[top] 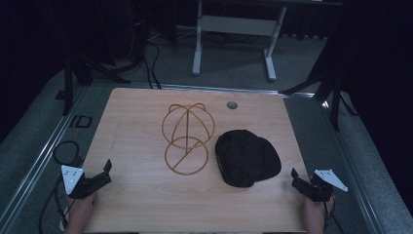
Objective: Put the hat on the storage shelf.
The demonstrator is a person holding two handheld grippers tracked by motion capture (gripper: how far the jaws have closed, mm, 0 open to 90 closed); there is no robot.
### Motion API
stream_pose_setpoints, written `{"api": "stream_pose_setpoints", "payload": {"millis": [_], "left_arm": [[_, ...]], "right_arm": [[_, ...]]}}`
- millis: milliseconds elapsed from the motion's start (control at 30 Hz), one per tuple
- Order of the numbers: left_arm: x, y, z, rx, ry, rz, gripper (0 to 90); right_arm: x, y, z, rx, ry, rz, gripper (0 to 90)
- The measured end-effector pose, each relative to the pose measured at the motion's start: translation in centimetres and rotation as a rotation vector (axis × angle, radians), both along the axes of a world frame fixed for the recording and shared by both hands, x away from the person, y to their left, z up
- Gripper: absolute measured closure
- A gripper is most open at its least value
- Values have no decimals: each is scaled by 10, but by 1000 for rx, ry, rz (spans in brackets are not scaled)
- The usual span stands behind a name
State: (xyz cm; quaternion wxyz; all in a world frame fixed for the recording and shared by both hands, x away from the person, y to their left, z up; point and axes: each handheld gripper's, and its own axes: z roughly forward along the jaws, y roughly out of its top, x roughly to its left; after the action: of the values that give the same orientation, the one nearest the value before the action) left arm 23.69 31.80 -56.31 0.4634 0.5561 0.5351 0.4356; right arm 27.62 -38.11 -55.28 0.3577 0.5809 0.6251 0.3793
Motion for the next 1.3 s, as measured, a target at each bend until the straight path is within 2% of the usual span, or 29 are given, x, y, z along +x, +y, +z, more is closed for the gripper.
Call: {"api": "stream_pose_setpoints", "payload": {"millis": [300,367,467,500,600,633,667,700,733,767,800,833,900,933,967,1000,1033,1067,1133,1267,1300], "left_arm": [[0,0,0,0,0,-2,17],[0,0,0,-2,1,-3,17],[0,0,0,-4,2,-3,17],[0,1,0,-6,1,-3,17],[0,0,0,-4,2,-3,17],[0,0,0,-5,2,-3,16],[0,0,0,-5,2,-3,17],[0,1,0,-5,2,-3,17],[0,1,0,-5,2,-3,17],[0,1,0,-6,2,-3,17],[0,1,0,-6,2,-3,17],[0,1,0,-6,3,-4,17],[1,1,0,-8,3,-5,17],[1,1,0,-8,3,-5,17],[1,1,0,-9,4,-6,17],[1,1,0,-9,4,-6,17],[1,1,0,-11,4,-7,17],[1,1,0,-11,4,-7,17],[1,1,0,-11,4,-8,17],[1,1,0,-11,4,-11,17],[1,2,0,-12,4,-12,17]], "right_arm": [[-1,1,0,9,23,48,133],[-2,2,2,33,31,78,133],[-3,3,5,34,50,107,135],[-6,7,11,55,51,138,140],[-8,12,17,46,63,152,140],[-9,18,24,54,66,190,140],[-9,18,24,54,66,190,140],[-10,25,30,68,65,237,139],[-10,25,30,68,65,237,139],[-11,34,36,73,67,287,138],[-11,34,36,73,67,287,138],[-12,45,41,72,74,336,135],[-13,58,46,76,81,379,125],[-13,58,46,76,81,379,125],[-14,71,52,75,69,380,130],[-14,71,52,75,69,380,130],[-15,82,57,90,57,422,117],[-15,82,57,90,57,422,117],[-14,96,63,103,47,459,116],[-8,106,66,86,39,481,113],[-1,114,66,61,36,469,103]]}}
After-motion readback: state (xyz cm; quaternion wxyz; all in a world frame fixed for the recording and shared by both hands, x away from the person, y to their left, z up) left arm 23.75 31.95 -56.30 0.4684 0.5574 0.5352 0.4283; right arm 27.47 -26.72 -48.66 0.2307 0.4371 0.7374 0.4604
